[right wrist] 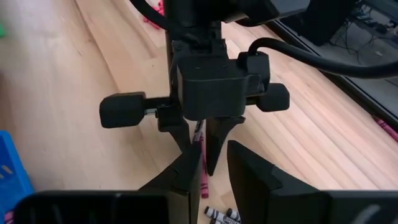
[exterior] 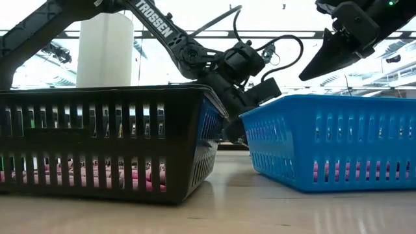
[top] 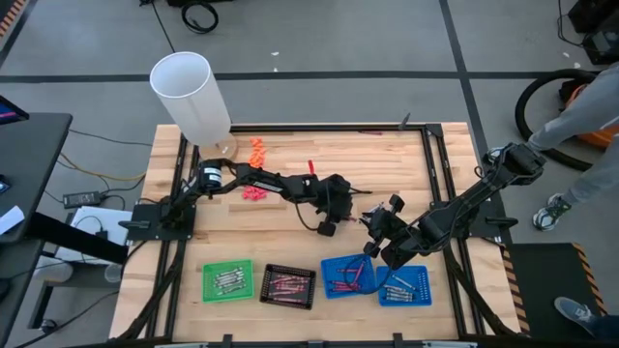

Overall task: Sort crayons
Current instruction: Put the red crayon into the left blue bin

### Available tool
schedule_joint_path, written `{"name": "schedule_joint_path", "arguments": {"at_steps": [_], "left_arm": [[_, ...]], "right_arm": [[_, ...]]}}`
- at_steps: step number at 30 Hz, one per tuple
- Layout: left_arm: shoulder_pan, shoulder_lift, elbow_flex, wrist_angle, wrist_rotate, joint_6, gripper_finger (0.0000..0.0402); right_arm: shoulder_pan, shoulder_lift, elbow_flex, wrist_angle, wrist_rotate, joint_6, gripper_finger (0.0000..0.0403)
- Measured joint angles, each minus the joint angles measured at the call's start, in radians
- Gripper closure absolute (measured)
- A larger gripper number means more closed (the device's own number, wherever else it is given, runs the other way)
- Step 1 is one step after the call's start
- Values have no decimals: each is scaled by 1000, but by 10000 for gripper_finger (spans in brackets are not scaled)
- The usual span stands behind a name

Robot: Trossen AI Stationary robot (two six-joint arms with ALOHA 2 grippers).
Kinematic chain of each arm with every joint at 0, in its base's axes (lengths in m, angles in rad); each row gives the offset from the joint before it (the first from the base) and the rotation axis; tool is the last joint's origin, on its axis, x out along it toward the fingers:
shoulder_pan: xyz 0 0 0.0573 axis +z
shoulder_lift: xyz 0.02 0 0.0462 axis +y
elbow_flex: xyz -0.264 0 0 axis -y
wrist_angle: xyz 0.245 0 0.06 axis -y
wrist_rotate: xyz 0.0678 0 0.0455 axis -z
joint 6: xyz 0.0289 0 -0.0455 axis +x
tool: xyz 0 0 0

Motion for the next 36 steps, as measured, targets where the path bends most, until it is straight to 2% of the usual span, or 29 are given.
{"name": "schedule_joint_path", "arguments": {"at_steps": [9,29,36], "left_arm": [[0,0,-1,0,3,5,374],[4,-25,-5,55,-33,10,374],[0,-70,-3,-16,-73,27,374]], "right_arm": [[0,0,0,1,-6,0,317],[0,0,0,1,-12,0,317],[0,0,0,-3,-20,-14,317]]}}
